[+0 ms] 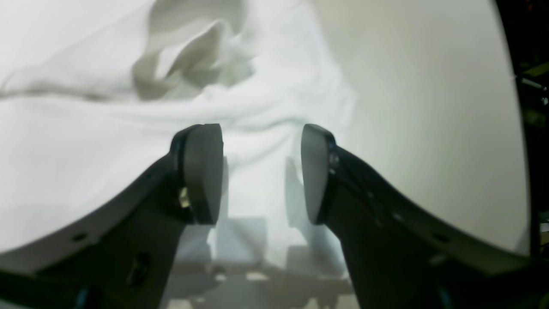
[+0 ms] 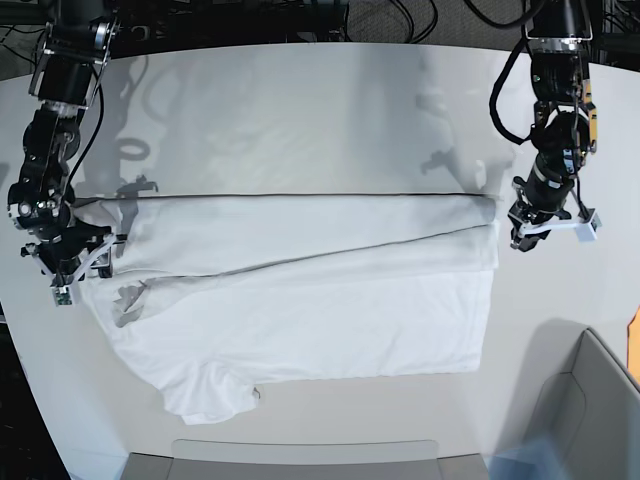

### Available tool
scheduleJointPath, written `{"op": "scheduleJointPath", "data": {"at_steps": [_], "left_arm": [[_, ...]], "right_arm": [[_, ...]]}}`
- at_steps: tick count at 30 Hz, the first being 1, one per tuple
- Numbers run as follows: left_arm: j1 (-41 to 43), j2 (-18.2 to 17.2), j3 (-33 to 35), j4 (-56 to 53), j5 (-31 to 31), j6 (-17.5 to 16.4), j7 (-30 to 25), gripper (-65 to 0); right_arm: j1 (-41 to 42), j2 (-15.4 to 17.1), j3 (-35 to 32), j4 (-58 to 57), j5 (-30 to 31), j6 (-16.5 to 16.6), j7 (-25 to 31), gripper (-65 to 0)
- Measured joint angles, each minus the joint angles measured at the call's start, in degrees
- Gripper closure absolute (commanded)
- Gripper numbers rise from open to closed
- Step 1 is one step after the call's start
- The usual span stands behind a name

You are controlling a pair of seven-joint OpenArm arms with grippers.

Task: Fold the T-shirt properly
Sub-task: 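Release the folded edge and move both grippers to the new fold line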

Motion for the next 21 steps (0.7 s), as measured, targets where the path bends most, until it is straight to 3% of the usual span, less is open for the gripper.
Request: {"op": "scheduleJointPath", "data": {"at_steps": [3,6,10,21], "left_arm": [[-0.48,-0.5,1.68,0.94,0.26,-0.15,0.94,-6.2],[-2.97,-0.35,3.91,0.66,0.28,0.07,5.79,-6.2],[-5.16,-0.39,6.67,0.83,0.83,-0.46,7.65,-6.2],[-5.97,-0.37,15.23,0.61,17.2,-0.11,9.2,-6.0]], "right_arm": [[-1.66,-2.38,0.0,2.8,-0.22,0.02,-0.09,-29.3],[-0.96,-2.14,-0.07,2.25,0.26,0.04,0.68,-29.3],[-1.49,-1.51,-0.02,2.03,-0.57,-0.02,0.42,-29.3],[-3.67,-4.37,-0.31,-0.9,-0.37,0.02,0.26,-29.2]]}}
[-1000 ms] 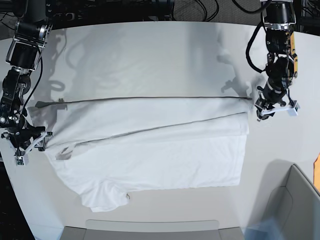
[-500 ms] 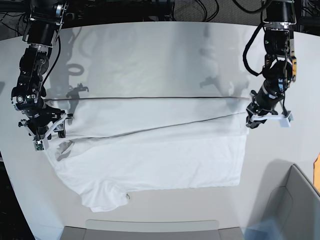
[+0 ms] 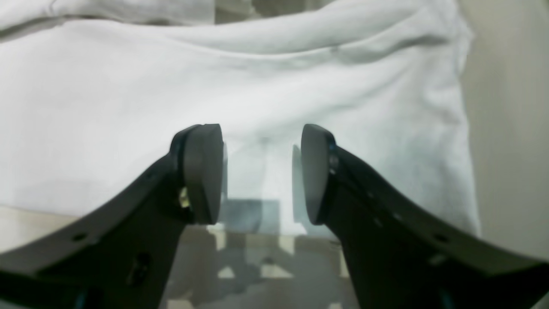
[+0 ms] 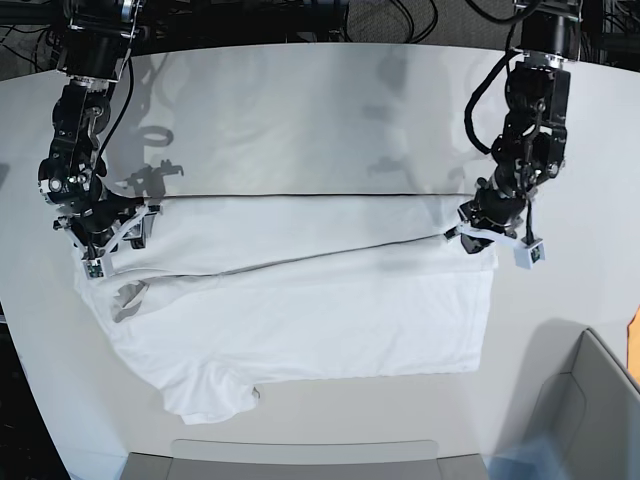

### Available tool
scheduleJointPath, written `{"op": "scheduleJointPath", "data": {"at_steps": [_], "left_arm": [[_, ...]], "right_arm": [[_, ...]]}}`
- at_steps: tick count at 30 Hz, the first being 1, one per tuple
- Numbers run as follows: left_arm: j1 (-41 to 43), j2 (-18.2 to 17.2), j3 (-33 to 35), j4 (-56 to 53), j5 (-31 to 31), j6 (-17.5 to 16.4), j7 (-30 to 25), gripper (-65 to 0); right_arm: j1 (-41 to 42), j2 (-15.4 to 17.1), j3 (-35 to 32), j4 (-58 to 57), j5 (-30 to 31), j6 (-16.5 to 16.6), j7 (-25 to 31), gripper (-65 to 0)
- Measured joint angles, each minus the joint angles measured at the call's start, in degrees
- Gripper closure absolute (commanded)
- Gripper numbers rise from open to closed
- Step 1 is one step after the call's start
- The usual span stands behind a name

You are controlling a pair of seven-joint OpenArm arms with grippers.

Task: Fold the T-shirt properly
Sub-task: 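Release the folded edge and move both grippers to the new fold line, then grasp the folded edge with both grippers and drag it back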

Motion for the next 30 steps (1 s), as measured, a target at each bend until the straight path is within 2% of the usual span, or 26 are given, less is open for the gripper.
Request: {"op": "scheduleJointPath", "data": {"at_steps": [2,5,10,13,20,22,24,25,27,30], "left_arm": [[-1.31,0.0,2.32,-0.02,3.13,-0.11,-0.04,-5.3],[-3.48,0.33,5.4,-1.75,6.67,-1.18,-0.26,0.0],[-6.05,0.33,7.5,-12.37,8.83,-0.26,-0.13,0.0],[-5.6,0.28,7.48,-15.06,8.92,-0.76,-0.96,0.0],[-3.76,-0.22,7.48,-17.75,9.38,-1.68,-1.9,0.0],[-1.62,-0.26,7.39,-17.49,10.16,-4.63,-1.97,0.0],[0.66,-0.55,6.91,-17.05,10.54,-9.33,-2.16,0.0],[2.05,-0.74,6.64,-16.9,10.47,-11.56,-4.15,0.0],[5.09,-2.45,6.56,-16.2,9.79,-14.4,-6.73,0.0],[8.76,-3.91,6.38,-15.76,8.35,-15.91,-10.32,0.0]], "right_arm": [[1.38,0.15,0.04,-1.42,-0.22,-0.04,-0.02,-29.2],[3.85,0.09,-0.07,-4.35,0.07,-0.04,0.26,-26.6],[5.38,0.74,-6.58,-10.64,-0.17,-0.24,0.59,-9.7],[5.03,0.26,-7.19,-11.23,-0.11,-0.37,0.74,-0.2],[1.62,0.85,-7.1,-10.27,0.85,-0.48,3.67,0.0],[-0.02,0.94,-7.06,-9.77,1.14,-0.7,5.79,0.0],[-1.66,1.11,-6.97,-9.31,1.9,-1.03,7.39,0.0],[-2.49,1.11,-6.84,-9.11,2.36,-1.05,8.2,0.0],[-4.94,1.14,-6.82,-6.56,2.14,-1.25,8.41,0.0],[-10.36,1.11,-6.75,-1.16,2.27,-1.33,8.61,0.0]]}}
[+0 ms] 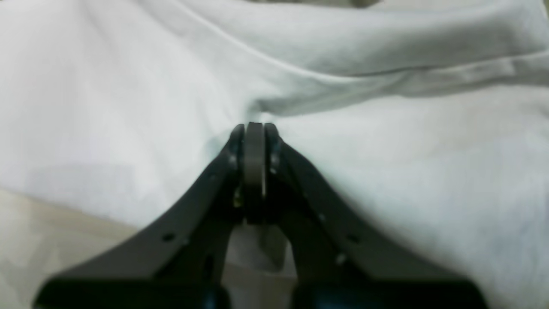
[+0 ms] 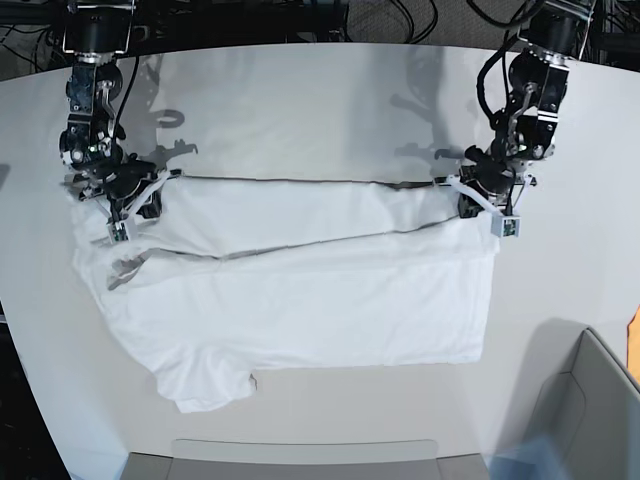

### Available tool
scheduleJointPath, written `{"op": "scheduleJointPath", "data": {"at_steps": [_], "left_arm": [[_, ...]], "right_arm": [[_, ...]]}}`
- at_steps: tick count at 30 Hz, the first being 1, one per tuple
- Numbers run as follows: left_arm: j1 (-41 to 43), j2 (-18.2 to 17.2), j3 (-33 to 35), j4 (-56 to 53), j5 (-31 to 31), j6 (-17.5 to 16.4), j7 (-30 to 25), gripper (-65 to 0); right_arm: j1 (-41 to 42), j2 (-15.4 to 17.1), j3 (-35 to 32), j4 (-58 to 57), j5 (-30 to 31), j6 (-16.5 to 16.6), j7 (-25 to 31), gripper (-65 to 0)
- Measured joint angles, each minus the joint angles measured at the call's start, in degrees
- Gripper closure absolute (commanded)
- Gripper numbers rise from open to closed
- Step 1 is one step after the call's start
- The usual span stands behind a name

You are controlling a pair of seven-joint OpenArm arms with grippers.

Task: Fold the T-shirt properly
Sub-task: 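Grasp the folded edge with both grippers and drag it back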

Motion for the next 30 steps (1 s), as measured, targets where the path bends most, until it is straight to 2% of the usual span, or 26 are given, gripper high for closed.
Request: {"op": "scheduleJointPath", "data": {"at_steps": [5,10,16,19,22,24,26,30], "left_arm": [[7.02,-2.93,-0.15,2.25,0.13,-0.52,-7.28,0.0],[13.0,-5.6,-0.42,2.47,0.2,-1.05,-14.19,0.0],[23.08,-8.02,-0.7,2.56,1.46,-0.13,-28.17,0.0],[27.74,-7.5,-3.65,2.75,1.62,-1.01,-30.95,0.0],[33.11,-7.54,-6.12,2.84,1.53,-1.27,-34.67,0.0],[35.28,-7.63,-7.17,3.13,1.62,-0.92,-35.69,0.0],[36.94,-7.63,-8.41,4.37,1.53,-0.59,-34.1,0.0],[38.95,-7.63,-11.78,8.92,1.33,-0.35,-25.66,0.0]], "right_arm": [[-6.49,-0.13,-0.07,6.86,-0.11,0.11,-1.11,0.0],[-10.19,0.02,0.07,9.14,0.28,0.09,0.17,0.0],[-13.46,0.15,0.33,9.64,1.66,0.46,3.1,0.0],[-15.26,0.13,0.52,11.52,1.44,3.48,2.27,0.0],[-18.8,-1.2,3.34,14.47,2.4,8.94,0.2,0.0],[-20.57,-3.06,5.09,15.93,2.84,9.7,-0.28,0.0],[-21.68,-3.8,6.03,17.31,2.4,10.36,-1.33,0.0],[-23.8,-3.87,6.45,19.76,2.03,10.78,-3.02,0.0]]}}
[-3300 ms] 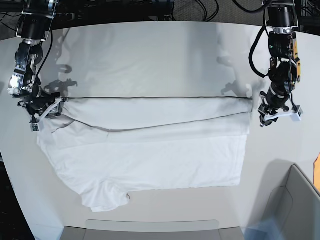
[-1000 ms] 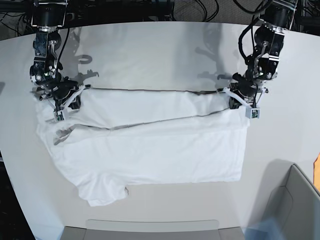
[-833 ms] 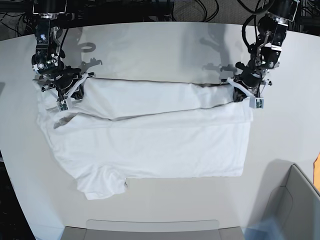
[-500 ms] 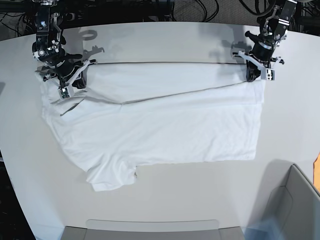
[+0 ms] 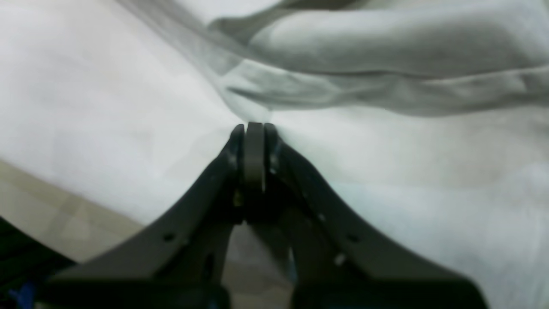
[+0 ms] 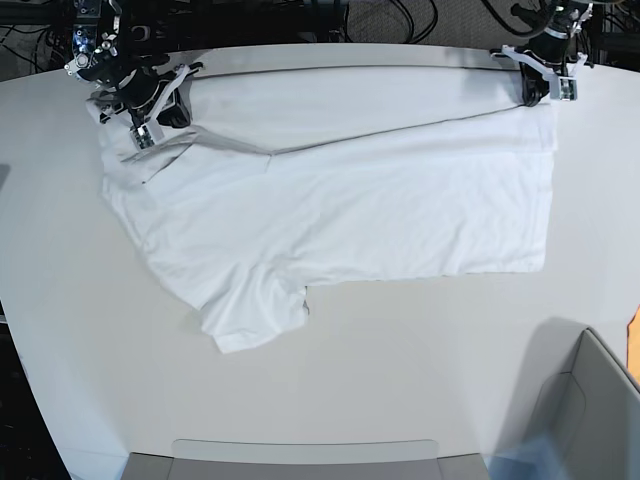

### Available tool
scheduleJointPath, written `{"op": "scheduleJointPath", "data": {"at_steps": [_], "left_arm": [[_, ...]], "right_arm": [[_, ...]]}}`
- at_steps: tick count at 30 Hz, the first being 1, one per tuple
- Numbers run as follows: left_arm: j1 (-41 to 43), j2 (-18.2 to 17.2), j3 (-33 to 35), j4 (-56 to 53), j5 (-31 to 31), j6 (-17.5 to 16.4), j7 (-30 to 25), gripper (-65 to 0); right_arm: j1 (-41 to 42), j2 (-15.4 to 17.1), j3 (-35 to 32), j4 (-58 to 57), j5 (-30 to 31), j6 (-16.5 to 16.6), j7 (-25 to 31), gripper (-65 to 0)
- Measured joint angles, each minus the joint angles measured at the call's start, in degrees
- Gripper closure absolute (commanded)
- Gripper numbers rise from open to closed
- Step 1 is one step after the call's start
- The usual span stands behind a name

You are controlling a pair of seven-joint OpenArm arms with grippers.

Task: Fold the T-shirt properly
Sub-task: 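Grasp the folded edge with both grippers and drag it back, then release and reach both grippers to the shirt's hem edge, grasping it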

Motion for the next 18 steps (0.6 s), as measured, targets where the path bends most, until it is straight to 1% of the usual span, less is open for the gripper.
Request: {"op": "scheduleJointPath", "data": {"at_steps": [3,6,8,10,15,16,18], "left_arm": [[0.48,0.2,-1.07,3.74,-0.02,1.99,5.62,0.0],[0.94,0.46,-1.31,7.04,-0.07,2.95,8.92,0.0],[1.11,0.46,-1.29,9.01,-0.22,3.43,11.04,0.0],[1.25,0.44,-1.29,10.86,-0.39,3.69,12.7,0.0],[1.75,0.5,-1.36,15.17,-0.7,2.64,13.84,0.0],[1.84,0.79,-2.43,16.2,-1.05,2.71,13.97,0.0],[1.68,0.7,-4.48,18.14,-1.01,3.06,13.53,0.0]], "right_arm": [[-0.13,-0.92,0.02,1.6,-0.9,0.02,-1.6,0.0],[0.44,-2.62,0.7,4.09,-3.08,0.11,-4.66,0.0],[0.74,-3.8,2.21,6.36,-4.61,-0.33,-5.68,0.0],[1.55,-4.26,3.8,8.41,-4.92,-0.7,-6.03,0.0],[3.54,-6.93,7.23,14.64,-4.44,-0.68,-5.44,0.0],[3.96,-7.39,8.02,15.63,-4.31,-0.68,-5.62,0.0],[5.75,-7.28,8.63,16.26,-4.66,-0.7,-6.14,0.0]]}}
